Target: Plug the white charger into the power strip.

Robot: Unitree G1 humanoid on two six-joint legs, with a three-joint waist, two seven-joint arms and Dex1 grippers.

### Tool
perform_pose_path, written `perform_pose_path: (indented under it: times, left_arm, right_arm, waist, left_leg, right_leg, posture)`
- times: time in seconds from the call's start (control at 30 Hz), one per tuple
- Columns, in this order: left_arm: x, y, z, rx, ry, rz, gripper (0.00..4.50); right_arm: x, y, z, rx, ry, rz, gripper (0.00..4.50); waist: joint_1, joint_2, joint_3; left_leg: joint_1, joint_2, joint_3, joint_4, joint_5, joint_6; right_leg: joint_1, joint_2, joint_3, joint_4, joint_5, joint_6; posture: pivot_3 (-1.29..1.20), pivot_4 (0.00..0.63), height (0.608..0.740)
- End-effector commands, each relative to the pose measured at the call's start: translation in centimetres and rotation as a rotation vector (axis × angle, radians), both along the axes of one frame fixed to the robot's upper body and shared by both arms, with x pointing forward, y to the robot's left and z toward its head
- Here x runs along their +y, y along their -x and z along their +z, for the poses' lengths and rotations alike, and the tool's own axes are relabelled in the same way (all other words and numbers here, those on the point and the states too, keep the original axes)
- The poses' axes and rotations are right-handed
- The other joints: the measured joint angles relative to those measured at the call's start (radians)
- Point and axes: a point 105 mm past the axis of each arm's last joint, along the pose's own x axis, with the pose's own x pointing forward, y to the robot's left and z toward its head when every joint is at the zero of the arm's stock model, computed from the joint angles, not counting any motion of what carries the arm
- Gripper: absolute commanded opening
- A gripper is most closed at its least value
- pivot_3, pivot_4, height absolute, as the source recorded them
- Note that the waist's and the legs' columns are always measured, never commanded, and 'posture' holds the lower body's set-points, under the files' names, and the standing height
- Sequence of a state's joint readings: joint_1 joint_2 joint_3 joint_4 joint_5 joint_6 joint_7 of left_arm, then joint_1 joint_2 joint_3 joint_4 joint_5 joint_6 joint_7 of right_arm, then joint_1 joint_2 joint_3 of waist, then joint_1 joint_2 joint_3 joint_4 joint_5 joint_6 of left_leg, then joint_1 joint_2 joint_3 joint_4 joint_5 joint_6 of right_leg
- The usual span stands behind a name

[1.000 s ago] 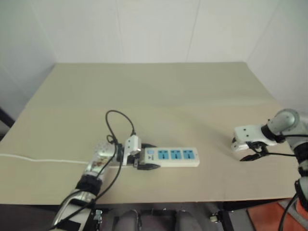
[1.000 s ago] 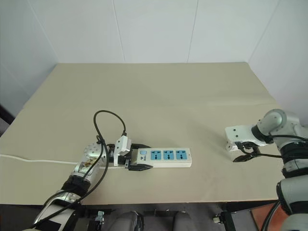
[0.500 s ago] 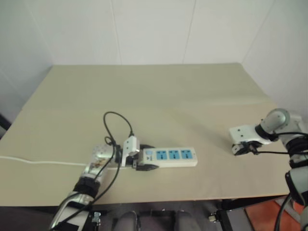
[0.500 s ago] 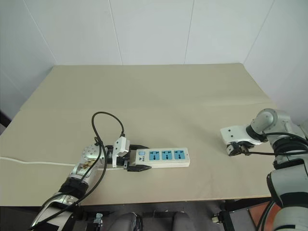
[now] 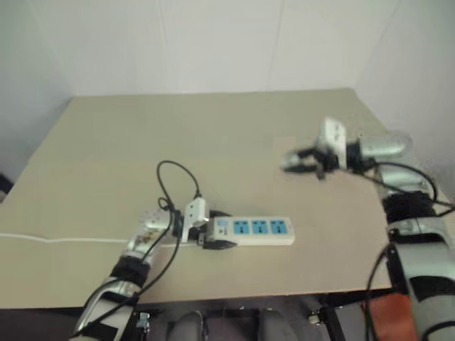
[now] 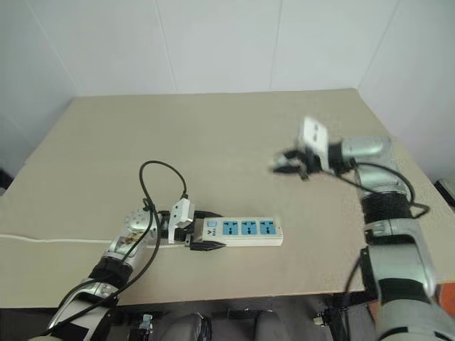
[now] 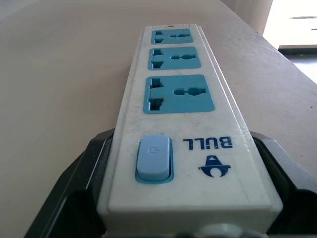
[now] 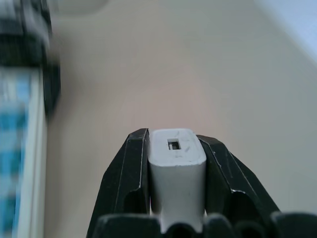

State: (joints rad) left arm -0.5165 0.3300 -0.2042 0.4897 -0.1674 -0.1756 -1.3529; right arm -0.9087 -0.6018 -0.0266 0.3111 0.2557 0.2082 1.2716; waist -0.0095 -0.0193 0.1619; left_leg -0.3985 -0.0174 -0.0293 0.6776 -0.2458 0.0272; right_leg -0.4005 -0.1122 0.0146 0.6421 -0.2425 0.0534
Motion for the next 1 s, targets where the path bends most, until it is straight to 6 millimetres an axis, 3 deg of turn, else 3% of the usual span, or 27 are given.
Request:
perform_pose_path:
  times: [0.03, 0.27, 0.53, 1.0]
  left_arm:
    - [0.4, -0.2, -0.6, 0.017, -0.033, 0.001, 3.34]
    - [0.6, -0.9, -0.6, 0.014, -0.047, 0.007, 3.34]
    - [0.7, -0.9, -0.8, 0.013, -0.054, -0.002, 3.34]
    - [0.7, -0.7, -0.7, 0.014, -0.051, -0.009, 3.34]
  right_arm:
    - [1.7, 2.6, 0.6, 0.022, -0.238, 0.002, 1.18]
    - [5.3, 6.1, -5.4, 0.149, -0.309, 0.100, 1.18]
    - [7.0, 6.0, -9.8, 0.257, -0.321, 0.120, 1.18]
    - [7.5, 5.3, -11.4, 0.267, -0.310, 0.126, 1.18]
  waist:
    - [0.021, -0.003, -0.003]
    - [0.018, -0.003, -0.002]
    - [0.007, -0.003, -0.002]
    - [0.005, -0.003, -0.002]
  left_leg:
    - [-0.003, 0.000, -0.002, 0.000, 0.000, 0.000]
    - [-0.005, -0.005, 0.003, 0.003, 0.000, 0.000]
    - [0.002, -0.003, 0.003, 0.003, 0.002, 0.000]
    - [0.001, -0.003, 0.003, 0.003, 0.002, 0.000]
  right_leg:
    - [-0.003, 0.000, -0.002, 0.000, 0.000, 0.000]
    - [-0.004, -0.001, 0.000, -0.002, 0.000, 0.000]
    - [-0.001, 0.002, 0.000, 0.000, -0.001, 0.000]
    - [-0.001, 0.002, 0.001, 0.000, -0.001, 0.000]
  posture:
    - [0.00, 0.150, 0.740]
    - [0.00, 0.150, 0.740]
    - [0.00, 0.150, 0.740]
    - [0.00, 0.150, 0.740]
